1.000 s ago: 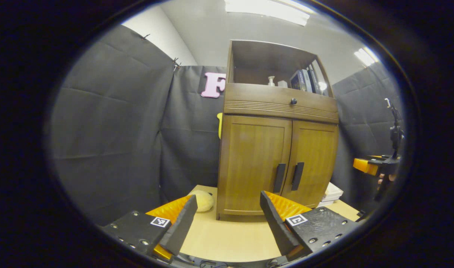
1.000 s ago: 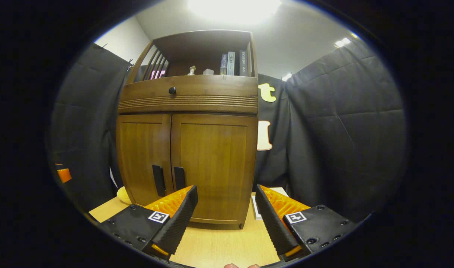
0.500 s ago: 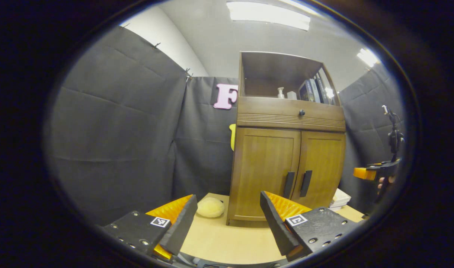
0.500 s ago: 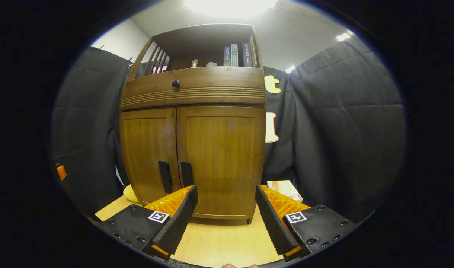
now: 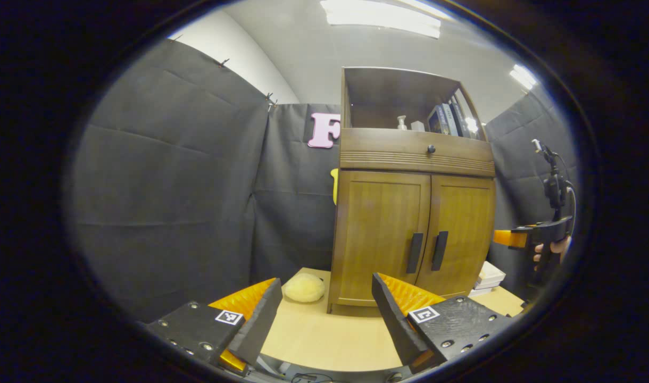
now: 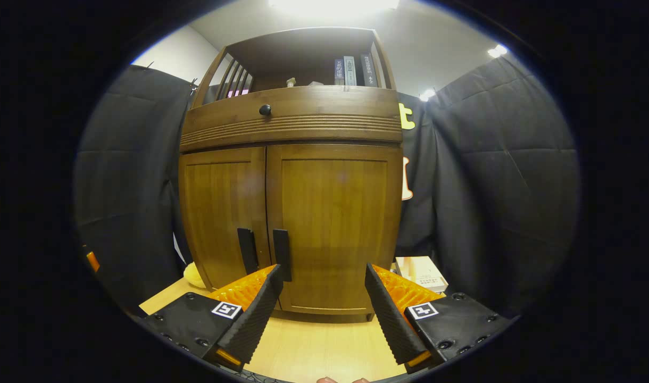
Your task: Open the right door of the double-door shoe cabinet with the right hand, and open the left door with the left hand.
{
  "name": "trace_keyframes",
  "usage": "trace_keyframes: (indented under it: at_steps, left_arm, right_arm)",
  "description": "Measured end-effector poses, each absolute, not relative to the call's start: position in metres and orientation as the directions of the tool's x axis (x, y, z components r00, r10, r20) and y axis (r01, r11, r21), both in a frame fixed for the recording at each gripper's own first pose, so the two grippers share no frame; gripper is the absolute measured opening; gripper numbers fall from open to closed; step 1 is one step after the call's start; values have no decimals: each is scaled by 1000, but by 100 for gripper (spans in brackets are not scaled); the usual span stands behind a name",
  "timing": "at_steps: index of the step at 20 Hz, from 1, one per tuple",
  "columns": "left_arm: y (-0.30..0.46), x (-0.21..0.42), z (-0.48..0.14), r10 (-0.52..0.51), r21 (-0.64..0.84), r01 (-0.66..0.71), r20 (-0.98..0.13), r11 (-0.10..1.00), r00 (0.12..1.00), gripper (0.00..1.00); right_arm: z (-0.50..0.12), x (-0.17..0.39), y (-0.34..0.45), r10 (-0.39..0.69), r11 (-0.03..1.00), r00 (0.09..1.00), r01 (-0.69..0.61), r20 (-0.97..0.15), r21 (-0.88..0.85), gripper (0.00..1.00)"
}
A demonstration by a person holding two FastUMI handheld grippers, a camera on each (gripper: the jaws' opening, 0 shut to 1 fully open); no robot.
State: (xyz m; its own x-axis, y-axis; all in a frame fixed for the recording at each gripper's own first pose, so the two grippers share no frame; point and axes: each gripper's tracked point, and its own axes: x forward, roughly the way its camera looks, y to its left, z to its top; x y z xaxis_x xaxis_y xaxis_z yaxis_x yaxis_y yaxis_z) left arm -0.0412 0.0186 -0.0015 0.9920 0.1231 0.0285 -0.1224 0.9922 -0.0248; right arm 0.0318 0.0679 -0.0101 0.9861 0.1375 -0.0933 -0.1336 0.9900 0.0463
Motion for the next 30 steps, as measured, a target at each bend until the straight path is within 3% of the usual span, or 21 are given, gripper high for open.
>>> trace_keyframes:
  at_steps: [8,16,25,28,30]
  left_arm:
    - [25,-55,-4,242,4,-242,-20,970,970,99]
    - [39,-52,-8,383,-48,-385,-41,922,923,99]
    - [32,-14,-9,394,-9,-396,-81,918,915,99]
    - [19,0,-8,375,13,-375,-86,927,923,99]
    - [13,6,-7,358,18,-358,-89,933,929,99]
  right_arm:
    - [-16,90,118,223,973,970,-215,-101,80,97]
    - [-34,166,150,243,968,960,-232,-138,91,98]
    - [-59,202,160,243,968,953,-226,-181,110,97]
    - [-58,206,161,236,969,950,-216,-205,116,94]
    - [-55,209,162,238,970,953,-223,-187,95,72]
